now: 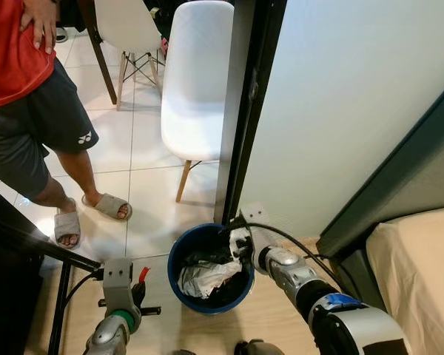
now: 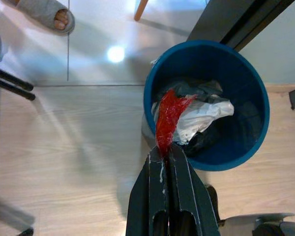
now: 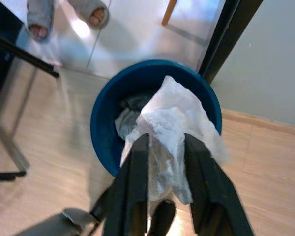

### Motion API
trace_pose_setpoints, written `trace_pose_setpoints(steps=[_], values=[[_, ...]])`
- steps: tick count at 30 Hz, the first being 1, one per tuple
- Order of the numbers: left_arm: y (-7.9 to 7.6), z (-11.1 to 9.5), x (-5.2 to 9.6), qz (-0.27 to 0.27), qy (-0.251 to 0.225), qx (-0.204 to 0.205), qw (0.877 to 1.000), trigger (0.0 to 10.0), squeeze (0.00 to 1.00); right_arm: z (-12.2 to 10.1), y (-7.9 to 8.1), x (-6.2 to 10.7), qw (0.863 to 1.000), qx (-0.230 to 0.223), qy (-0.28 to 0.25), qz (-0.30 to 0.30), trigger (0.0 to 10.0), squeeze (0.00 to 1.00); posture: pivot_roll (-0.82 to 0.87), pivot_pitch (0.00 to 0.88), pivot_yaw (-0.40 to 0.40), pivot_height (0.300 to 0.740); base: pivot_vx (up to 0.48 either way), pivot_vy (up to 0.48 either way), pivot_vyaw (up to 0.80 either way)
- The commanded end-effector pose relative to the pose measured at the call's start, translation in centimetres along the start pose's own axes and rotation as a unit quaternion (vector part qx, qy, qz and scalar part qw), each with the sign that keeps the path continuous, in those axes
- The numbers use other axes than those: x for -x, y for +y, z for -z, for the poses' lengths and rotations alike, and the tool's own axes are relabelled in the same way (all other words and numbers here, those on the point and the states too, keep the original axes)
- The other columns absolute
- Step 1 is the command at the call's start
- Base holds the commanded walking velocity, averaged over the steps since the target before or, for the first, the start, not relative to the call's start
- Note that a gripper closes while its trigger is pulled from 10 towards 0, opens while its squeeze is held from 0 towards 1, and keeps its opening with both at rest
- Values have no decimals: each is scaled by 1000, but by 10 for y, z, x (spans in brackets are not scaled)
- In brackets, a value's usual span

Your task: Clean up the room

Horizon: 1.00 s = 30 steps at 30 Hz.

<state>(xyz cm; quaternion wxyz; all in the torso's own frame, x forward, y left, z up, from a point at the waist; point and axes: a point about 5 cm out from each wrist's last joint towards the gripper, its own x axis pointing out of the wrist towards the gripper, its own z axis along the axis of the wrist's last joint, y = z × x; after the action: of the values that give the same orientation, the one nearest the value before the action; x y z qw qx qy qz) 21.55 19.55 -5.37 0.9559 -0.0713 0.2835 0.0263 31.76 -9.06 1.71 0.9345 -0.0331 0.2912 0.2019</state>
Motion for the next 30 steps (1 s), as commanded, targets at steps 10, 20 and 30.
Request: trace_pose_setpoints(steps=[10,20,30], values=[[1,-5,0,6,-16,-4,1000,10000,0,10,-1,1,999,-35,10,6,10000,1000,133,137,14,740,0,0,0],[-13,-23,-10,48,-39,7,998,10000,0,27,-14,8,996,-85,21,32,10000,0,106,118,16,740,0,0,0],[-39,-45,-23,118,-37,-49,991,10000,0,73,-37,27,989,-108,74,69,10000,0,24,89,23,740,0,0,-669]])
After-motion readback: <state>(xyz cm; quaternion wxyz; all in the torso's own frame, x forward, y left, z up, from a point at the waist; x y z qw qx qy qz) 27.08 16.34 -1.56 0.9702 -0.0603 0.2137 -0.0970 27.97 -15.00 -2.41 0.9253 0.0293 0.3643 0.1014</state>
